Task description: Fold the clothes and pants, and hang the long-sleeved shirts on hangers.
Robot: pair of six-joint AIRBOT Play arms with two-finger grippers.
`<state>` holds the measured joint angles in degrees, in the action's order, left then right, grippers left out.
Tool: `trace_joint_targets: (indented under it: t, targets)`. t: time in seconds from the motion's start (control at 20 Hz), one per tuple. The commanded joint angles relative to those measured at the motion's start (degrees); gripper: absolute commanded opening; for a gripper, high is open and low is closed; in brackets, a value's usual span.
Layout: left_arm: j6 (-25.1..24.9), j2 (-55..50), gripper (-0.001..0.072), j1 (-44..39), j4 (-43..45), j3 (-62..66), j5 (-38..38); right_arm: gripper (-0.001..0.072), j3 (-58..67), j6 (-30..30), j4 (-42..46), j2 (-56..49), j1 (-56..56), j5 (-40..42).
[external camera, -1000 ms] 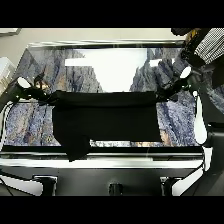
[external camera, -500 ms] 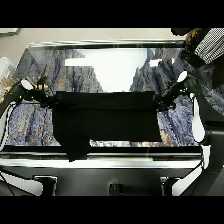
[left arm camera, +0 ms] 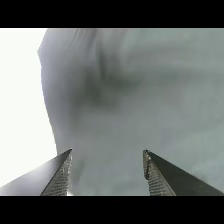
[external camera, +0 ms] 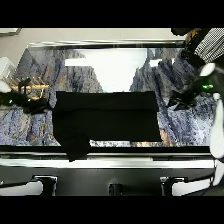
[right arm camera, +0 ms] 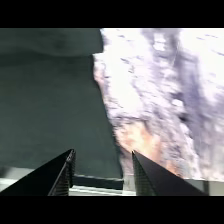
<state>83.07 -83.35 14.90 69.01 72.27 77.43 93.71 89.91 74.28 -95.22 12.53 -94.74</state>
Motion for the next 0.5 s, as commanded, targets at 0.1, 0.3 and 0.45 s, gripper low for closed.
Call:
trace_joint_targets:
  t: [0.1, 0.3, 0.45]
  targets:
    - [3.0, 21.3, 0.0515, 3.6, -3.8, -28.2, 0.8, 0.0427, -20.7, -4.3, -5.4, 15.6, 6.3, 11.1]
    - [8.5, 30.0, 0.0512, 3.6, -10.1, -39.5, -1.4, 0.0424, -34.6, -5.8, -7.9, 22.7, 6.2, 15.0]
    - [9.6, 30.9, 0.0512, 3.6, -11.2, -43.1, -2.1, 0.0422, -38.6, -6.4, -9.1, 25.2, 6.2, 15.5]
